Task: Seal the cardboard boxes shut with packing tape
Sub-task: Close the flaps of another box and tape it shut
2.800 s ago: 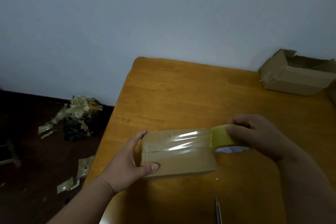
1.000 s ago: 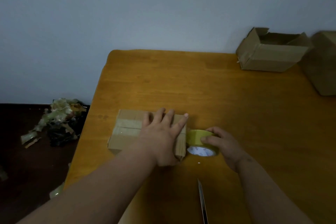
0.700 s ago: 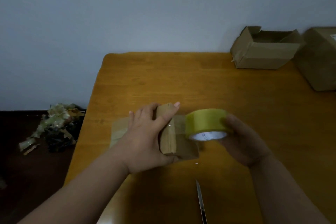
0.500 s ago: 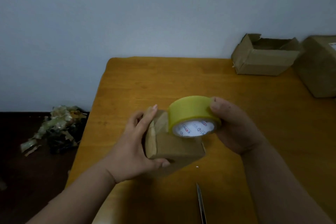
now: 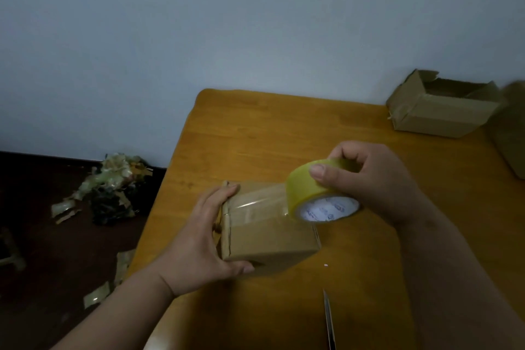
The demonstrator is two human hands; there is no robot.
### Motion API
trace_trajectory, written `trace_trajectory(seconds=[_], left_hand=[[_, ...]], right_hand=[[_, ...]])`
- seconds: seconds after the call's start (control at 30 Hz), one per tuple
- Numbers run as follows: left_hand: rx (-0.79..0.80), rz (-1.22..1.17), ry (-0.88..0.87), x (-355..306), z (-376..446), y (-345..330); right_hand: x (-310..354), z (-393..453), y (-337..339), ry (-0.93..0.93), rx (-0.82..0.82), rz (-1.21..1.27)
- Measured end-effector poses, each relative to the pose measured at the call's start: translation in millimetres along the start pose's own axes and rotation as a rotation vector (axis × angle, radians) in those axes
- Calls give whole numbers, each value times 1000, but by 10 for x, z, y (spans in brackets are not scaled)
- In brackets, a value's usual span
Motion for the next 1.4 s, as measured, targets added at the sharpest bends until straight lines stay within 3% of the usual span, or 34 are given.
trace_trajectory(seconds=[0.17,0.3,0.63,0.73,0.8,0.87,0.93,1.03,1.13,1.27,1.4], left_hand=[[-10,-10,-2,76,-67,35],[-17,-25,12,107,-92,47],[2,-104,127,274,-212,168],[81,115,189,216,-223,287],[146,526,206,14,-185,367],[107,798,95,-347,-58,346],[102,836,-46,-591,73,149],[194,894,-91,-519,194,-103],[275,931,-47,-452,220,-127],[413,947,79,-531,361,-92],[279,833,94,-507,451,-84]], right_hand=[[-127,-81,128,15,-5,-348],[-278,-114,34,-75,39,-471],[-515,-47,-471,-162,135,-510],[-505,-38,-621,-140,152,-523],[-486,-34,-688,-97,145,-538],[-474,-19,-725,-65,127,-538],[-464,-3,-748,-64,132,-532],[-471,-5,-768,-95,154,-523],[-559,-57,-732,-144,166,-384],[-711,-134,-637,-269,77,42],[-952,-220,-647,-440,-14,401]])
Point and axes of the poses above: each hand's wrist, its own z-axis towards the middle knuckle, its own y-axis out of the back of the hand, x = y × z, the point moved 4 cm from there along z, towards the middle knuckle
